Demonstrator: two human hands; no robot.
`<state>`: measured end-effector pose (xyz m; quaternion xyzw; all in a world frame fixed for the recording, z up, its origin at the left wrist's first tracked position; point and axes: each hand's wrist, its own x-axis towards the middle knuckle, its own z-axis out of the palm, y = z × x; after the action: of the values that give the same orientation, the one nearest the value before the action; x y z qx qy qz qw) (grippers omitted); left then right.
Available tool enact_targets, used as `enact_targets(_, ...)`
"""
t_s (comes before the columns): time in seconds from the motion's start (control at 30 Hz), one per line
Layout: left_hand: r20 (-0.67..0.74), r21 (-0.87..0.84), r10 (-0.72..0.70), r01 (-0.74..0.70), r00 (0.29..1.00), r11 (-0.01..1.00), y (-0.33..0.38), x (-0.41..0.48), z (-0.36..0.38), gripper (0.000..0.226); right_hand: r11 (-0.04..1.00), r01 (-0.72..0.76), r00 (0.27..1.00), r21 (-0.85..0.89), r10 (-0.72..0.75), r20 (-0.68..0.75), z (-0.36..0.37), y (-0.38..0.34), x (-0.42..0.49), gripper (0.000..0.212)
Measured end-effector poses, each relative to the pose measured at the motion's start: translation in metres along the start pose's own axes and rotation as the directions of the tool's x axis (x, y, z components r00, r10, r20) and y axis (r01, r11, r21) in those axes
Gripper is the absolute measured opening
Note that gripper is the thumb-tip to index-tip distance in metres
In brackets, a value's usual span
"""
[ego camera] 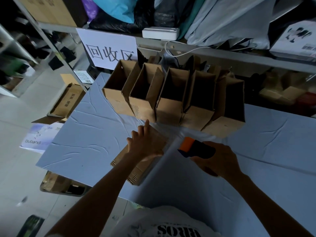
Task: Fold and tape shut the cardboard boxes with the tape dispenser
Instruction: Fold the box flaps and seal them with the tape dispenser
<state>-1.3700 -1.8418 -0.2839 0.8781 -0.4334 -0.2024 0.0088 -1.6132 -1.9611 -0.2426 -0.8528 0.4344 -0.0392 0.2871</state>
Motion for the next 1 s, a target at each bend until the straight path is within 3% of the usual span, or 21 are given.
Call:
enact_targets(0.2,-0.025,0.03,0.0,0.001,1.0,1.0,0.001,-0.003,0.001,0.143,0.999,-0.04,0.999,0.036,0.038,0.035,-0.001,0.007,-0.007,0.043)
enact_targets(0.33,-0.068,0.063,0.006,-0.002,0.998,0.998,0.004,-0.007,0.005,0.143,0.986,-0.066,0.991,-0.156,0.083,0.109,0.007,-0.004,0.003,0.049)
enact_targets(0.47,-0.148,-0.001,0.015,-0.016,0.989,1.0,0.0,-0.009,0.009,0.128,0.97,-0.101,0.991,-0.222,0.119,0.067,0.029,-0.035,0.027,0.063)
enact_targets(0.67,-0.205,-0.114,-0.025,0.002,0.979,0.993,0.002,-0.009,0.008,0.125,0.958,-0.146,0.987,-0.248,0.159,0.034,0.036,-0.058,0.05,0.065)
enact_targets(0.8,-0.207,-0.144,-0.024,-0.006,0.978,0.99,0.002,-0.016,0.008,0.128,0.851,-0.083,0.983,-0.519,0.157,0.101,0.045,-0.052,0.052,0.036)
enact_targets(0.9,-0.236,-0.139,-0.01,-0.023,0.972,0.99,0.001,-0.016,0.008,0.129,0.883,-0.084,0.989,-0.461,0.131,0.069,0.058,-0.035,0.042,0.031)
enact_targets(1.0,-0.181,-0.15,-0.016,-0.012,0.983,0.989,-0.002,-0.016,0.005,0.13,0.912,-0.132,0.991,-0.388,0.134,-0.022,0.062,-0.025,0.039,0.05)
